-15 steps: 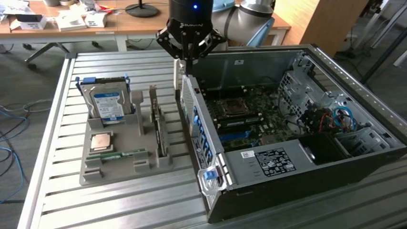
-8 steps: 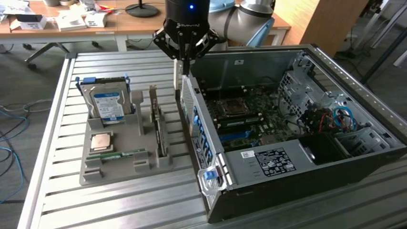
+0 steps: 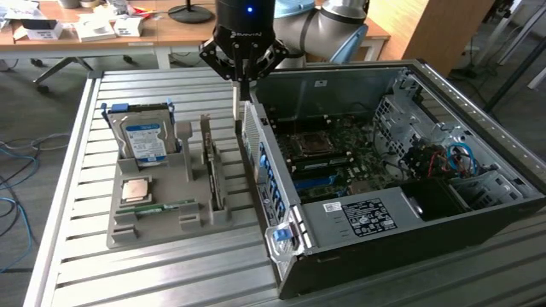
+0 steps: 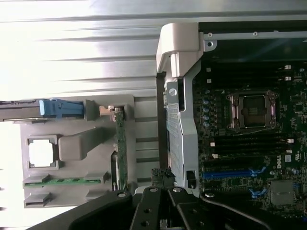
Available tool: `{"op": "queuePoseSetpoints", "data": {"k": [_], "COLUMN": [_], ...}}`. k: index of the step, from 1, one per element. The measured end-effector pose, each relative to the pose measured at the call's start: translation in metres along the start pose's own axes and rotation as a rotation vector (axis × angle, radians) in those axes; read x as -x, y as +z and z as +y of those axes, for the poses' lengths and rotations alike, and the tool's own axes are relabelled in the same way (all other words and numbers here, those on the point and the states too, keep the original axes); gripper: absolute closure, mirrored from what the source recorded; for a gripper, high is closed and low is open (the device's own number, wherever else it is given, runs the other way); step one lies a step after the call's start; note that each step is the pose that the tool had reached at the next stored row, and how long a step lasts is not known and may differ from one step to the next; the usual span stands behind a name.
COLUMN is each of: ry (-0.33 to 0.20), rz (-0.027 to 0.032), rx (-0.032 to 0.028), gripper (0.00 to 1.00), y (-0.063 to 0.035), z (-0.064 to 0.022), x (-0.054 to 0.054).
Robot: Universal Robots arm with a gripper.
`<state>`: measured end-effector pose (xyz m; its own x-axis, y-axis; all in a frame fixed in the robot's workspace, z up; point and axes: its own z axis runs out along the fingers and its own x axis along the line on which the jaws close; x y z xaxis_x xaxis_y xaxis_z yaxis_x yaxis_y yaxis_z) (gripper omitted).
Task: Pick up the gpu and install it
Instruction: 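Reach for the gpu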
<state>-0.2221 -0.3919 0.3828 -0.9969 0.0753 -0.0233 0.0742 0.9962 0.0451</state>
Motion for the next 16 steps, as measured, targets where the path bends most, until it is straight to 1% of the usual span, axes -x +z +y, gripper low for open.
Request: {"op": "queuePoseSetpoints", "data": {"k": [11, 16], "ry": [0.0, 0.0], "rz": [0.0, 0.0], "rx": [0.0, 0.0001], "gripper": [0.89, 0.89], "y": [0.001, 0.001], "z": [0.0005, 0.0005], "x": [-0.011, -0.012]}}
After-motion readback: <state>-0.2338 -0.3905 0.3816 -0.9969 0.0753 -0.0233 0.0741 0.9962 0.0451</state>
